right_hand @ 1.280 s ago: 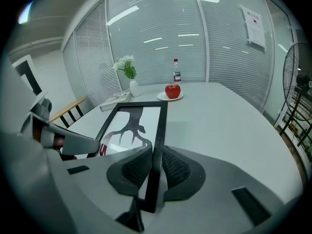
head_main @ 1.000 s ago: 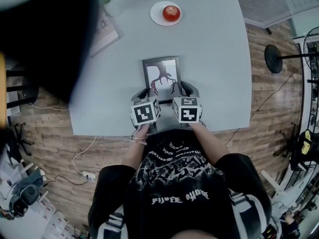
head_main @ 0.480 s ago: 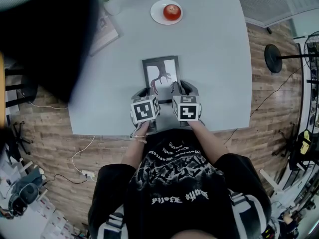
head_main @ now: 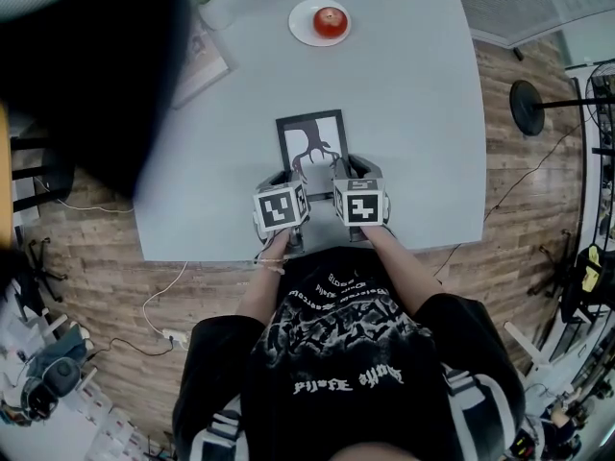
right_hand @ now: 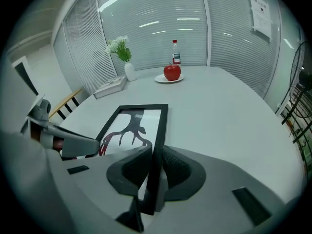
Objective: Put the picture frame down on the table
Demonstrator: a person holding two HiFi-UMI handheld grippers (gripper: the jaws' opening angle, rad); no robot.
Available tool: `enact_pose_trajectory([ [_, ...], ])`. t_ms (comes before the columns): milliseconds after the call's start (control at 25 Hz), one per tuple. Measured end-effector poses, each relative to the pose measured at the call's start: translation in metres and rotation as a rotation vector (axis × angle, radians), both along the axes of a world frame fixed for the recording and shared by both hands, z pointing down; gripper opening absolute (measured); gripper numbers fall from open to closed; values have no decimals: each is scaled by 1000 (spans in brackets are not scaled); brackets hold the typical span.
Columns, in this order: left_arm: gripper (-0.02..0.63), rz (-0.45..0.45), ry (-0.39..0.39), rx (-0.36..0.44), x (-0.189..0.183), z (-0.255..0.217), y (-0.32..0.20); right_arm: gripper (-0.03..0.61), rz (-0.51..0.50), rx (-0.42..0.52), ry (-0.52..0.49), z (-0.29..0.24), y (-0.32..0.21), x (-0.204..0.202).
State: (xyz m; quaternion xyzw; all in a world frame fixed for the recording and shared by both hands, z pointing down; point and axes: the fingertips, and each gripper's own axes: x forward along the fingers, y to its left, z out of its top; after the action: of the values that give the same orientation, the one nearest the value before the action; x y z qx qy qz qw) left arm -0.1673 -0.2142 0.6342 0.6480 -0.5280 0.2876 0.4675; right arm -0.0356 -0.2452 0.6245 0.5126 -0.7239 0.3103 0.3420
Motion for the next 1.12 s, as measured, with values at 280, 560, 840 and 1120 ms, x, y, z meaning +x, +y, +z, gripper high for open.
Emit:
enact_pose_trajectory([
  [280,98,-36,15,-11,-1,0,-1,66,-6,-22,-30,0,0,0],
  [560,281,-108,36,73,-11,-12,-7,176,-28,36,-92,-16,-5,0],
  [840,284,-165,73,251,-11,-60,-17,181,-65,155,-143,-58,-7,1],
  [1120,260,-39,90,523,13,-123,-19,181,-133,288,-126,-103,-2,10],
])
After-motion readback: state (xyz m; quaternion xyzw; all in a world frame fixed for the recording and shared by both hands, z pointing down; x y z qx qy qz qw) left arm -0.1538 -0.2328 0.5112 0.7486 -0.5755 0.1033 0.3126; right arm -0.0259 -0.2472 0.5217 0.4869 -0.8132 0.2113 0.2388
